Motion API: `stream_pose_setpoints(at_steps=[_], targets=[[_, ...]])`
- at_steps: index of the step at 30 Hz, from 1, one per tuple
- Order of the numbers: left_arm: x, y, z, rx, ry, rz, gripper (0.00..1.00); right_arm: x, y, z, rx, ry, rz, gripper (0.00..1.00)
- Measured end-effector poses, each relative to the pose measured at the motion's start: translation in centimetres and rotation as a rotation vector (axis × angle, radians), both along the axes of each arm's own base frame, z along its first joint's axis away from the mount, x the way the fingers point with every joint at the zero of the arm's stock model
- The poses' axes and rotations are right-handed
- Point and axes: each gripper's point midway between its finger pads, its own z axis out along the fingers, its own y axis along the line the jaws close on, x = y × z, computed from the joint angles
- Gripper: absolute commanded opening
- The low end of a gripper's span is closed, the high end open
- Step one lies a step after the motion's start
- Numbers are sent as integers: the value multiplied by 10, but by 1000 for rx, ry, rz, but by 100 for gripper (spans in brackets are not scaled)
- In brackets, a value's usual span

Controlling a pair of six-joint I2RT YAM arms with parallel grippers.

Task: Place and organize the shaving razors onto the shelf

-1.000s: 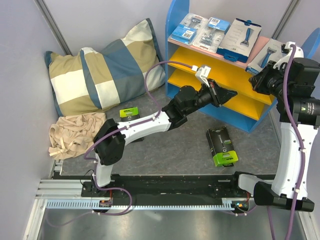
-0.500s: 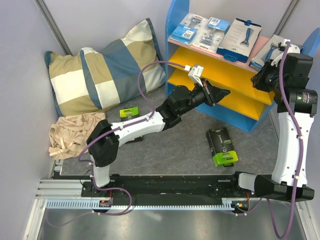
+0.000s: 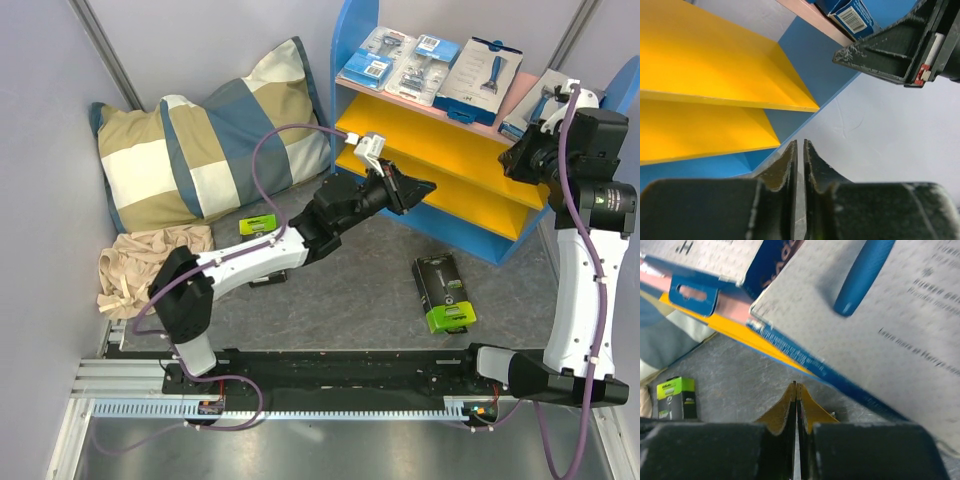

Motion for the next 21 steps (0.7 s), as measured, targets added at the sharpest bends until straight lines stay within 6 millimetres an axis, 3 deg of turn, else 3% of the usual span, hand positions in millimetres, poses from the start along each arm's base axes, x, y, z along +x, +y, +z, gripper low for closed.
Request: stream_pose_setpoints(at_steps=[8, 12, 17, 21], targets=[[6, 44, -9, 89, -8, 42, 57, -14, 27, -18, 38, 19, 109, 7], [9, 53, -44, 162, 43, 32, 69, -15, 46, -42, 54, 62, 172, 8], [9, 65, -96, 264, 132, 4, 74, -20, 68, -76, 62, 129, 235, 8], [5, 71, -121, 306, 177, -13, 74, -31, 85, -102, 74, 176, 278, 8]])
